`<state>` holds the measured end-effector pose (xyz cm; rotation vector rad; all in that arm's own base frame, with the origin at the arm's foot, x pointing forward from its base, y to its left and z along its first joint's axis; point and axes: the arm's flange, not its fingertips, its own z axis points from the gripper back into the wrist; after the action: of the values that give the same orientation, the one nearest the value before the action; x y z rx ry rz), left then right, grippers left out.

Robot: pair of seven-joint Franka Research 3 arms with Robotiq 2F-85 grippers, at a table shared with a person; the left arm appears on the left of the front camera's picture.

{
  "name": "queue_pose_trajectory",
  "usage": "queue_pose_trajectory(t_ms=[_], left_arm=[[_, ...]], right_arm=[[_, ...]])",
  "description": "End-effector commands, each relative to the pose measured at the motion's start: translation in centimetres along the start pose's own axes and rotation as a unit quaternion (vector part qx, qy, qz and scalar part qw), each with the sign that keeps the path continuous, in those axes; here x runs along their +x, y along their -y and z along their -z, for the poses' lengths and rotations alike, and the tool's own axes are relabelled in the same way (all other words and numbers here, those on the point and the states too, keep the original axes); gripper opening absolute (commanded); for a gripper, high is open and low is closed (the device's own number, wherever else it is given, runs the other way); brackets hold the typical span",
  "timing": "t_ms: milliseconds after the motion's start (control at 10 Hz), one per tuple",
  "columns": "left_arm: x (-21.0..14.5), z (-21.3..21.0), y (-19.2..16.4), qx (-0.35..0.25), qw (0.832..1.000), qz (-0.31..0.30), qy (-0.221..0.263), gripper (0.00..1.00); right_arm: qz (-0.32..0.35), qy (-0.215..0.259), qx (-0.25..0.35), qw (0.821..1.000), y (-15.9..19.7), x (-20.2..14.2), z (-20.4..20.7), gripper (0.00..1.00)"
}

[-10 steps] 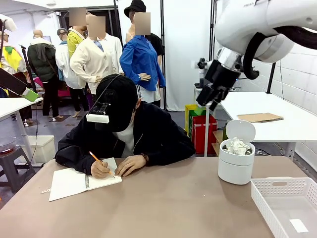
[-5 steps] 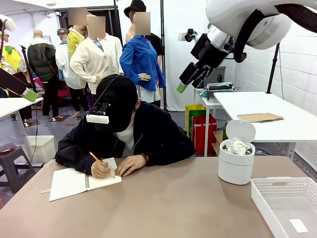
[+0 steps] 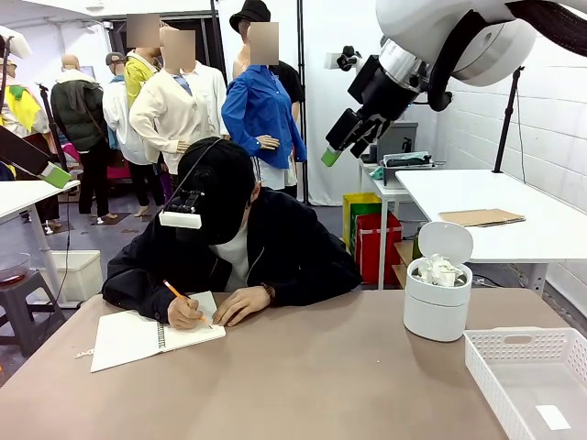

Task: Sort the paper based on its condition.
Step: If a person hands you a paper, place it in the Organizing basket , and if it's crumpled, put it in the Trash can.

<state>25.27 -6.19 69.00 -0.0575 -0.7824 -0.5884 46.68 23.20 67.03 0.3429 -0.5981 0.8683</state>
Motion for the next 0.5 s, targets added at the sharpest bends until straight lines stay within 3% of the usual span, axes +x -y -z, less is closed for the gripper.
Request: queue_pose_trajectory(t_ms=[0, 300, 400], left_arm=[[0.01, -0.04, 0.04, 0.000, 1.000, -0.001, 0.000, 1.00], [0.01, -0.04, 0.04, 0.000, 1.000, -0.001, 0.000, 1.00], [0.01, -0.04, 0.04, 0.000, 1.000, -0.001, 0.000, 1.00]], right_arm=[[0.006, -0.004, 0.017, 1.000, -0.85, 0.32, -0.24, 1.00], [0.009, -0.016, 0.041, 0.999, -0.51, 0.49, 0.04, 1.00], [-0.003, -0.011, 0.013, 1.000, -0.84, 0.05, 0.10, 1.00]])
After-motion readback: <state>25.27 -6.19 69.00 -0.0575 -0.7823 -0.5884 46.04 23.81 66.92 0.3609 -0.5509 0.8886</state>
